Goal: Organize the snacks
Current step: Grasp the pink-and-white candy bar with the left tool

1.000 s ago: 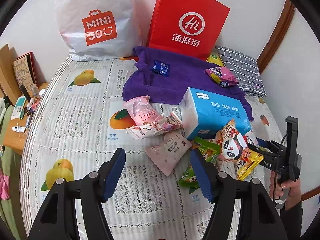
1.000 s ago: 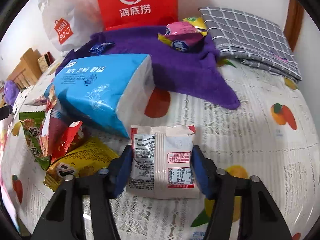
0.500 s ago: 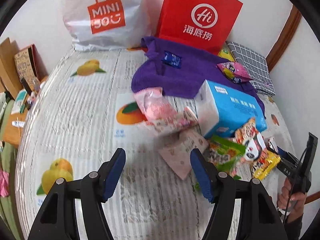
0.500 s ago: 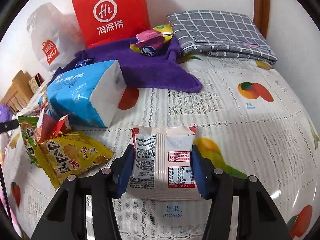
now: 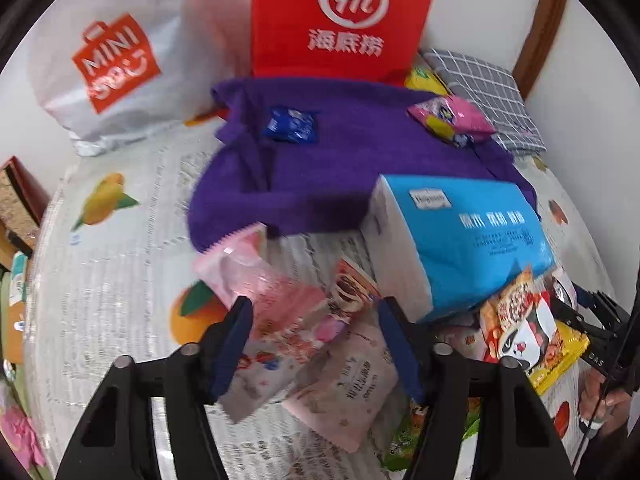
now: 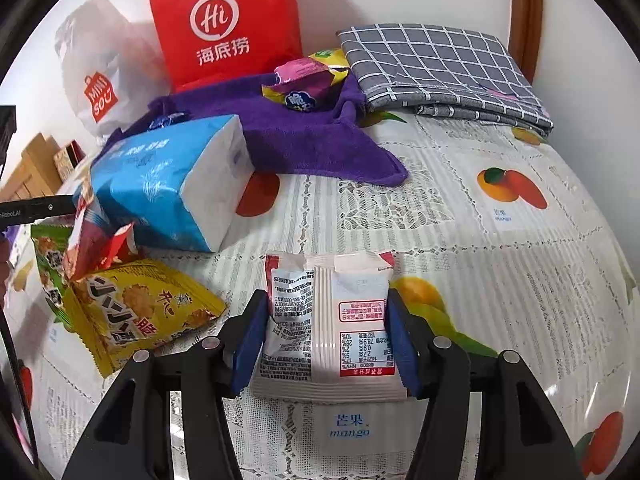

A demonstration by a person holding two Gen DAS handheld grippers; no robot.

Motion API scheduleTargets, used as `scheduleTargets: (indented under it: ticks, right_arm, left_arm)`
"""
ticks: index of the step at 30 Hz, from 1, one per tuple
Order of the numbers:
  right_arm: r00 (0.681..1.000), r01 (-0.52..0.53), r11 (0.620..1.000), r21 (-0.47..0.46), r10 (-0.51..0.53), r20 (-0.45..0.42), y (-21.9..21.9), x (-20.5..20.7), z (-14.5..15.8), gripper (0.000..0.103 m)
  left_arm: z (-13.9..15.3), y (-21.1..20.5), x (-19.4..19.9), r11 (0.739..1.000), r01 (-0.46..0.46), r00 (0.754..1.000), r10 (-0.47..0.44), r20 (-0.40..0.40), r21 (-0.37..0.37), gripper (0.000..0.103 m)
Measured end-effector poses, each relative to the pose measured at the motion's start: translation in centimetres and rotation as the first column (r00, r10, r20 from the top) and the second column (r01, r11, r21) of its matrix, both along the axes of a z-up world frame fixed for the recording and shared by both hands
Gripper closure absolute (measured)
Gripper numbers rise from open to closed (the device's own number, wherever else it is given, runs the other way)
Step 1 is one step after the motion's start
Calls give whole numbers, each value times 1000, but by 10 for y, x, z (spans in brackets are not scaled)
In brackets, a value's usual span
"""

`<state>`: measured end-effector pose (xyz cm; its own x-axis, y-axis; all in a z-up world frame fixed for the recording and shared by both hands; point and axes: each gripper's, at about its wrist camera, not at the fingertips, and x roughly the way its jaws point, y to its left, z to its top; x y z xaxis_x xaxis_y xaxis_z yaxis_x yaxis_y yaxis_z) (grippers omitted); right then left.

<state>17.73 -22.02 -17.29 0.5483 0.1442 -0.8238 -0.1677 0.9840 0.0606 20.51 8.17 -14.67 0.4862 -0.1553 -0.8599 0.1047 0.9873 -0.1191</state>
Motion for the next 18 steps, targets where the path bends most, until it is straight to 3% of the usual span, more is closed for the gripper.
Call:
scheduleTargets:
  ticks: [2,8,18]
  right_arm:
    - [1000,-2,1000,-19,2,1,2,0,0,44]
    - [1000,-4,1000,-13,4,0,2,0,0,43]
    - [1000,-4,1000,-10,4,0,1,0,0,43]
  left_arm:
    - [-4,-4,-3,1000,23,1000,-23,-10,0,51]
    - [-18,-14,-5,998,55,998,-56,-39,-11,75]
    - [-6,-1,-21,999,3,1000,-4,-14,-54,78]
